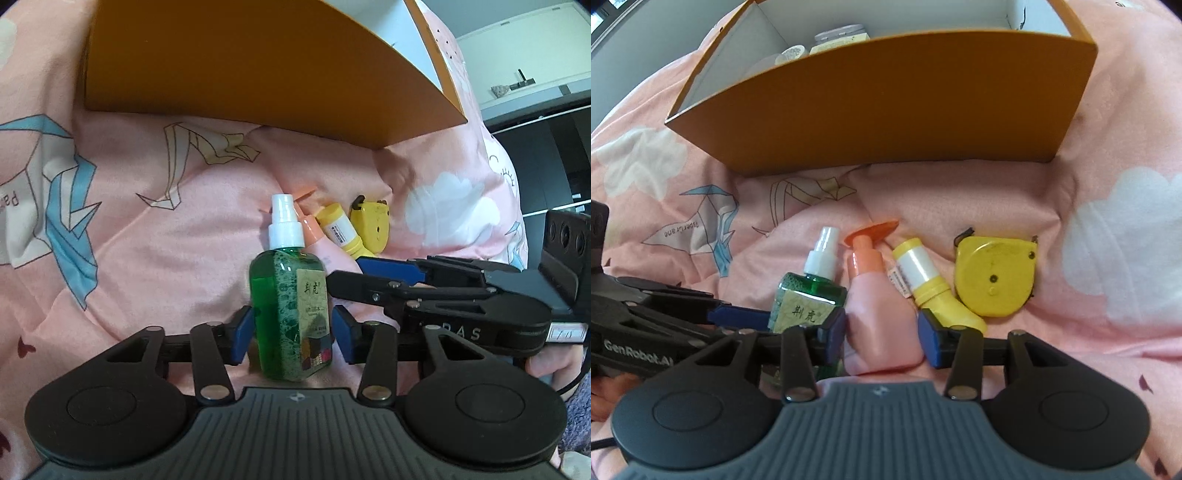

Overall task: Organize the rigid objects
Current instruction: 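Grasp the green spray bottle with the left tool while the right tool grasps the pink pump bottle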

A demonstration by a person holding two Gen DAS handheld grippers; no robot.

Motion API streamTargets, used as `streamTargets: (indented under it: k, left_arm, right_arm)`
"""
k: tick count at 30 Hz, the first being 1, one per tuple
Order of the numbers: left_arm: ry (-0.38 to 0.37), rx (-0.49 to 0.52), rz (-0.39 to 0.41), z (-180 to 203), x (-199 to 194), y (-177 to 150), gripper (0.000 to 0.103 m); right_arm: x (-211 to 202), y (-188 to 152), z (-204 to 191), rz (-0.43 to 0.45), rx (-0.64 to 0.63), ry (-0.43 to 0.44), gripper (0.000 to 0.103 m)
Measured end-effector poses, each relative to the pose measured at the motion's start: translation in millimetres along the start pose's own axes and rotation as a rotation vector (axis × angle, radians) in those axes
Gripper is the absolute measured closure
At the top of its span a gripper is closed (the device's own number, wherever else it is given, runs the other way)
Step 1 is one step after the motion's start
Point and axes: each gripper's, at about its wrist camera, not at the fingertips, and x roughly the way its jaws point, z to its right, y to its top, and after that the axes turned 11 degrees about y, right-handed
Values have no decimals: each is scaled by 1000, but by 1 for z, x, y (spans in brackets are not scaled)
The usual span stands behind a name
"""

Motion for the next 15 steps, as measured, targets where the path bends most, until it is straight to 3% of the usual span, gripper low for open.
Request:
streamTargets:
  k: [6,10,15]
  left_arm:
    - [-27,34,55,6,-10,1,55]
    - [16,57,40,12,-2,4,57]
    - [25,-26,7,1,16,12,54]
  right_arm:
    - [-7,-5,12,-2,60,52,61]
    - [-6,-7,23,4,118,83,61]
    - [1,-5,26,6,129,87,53]
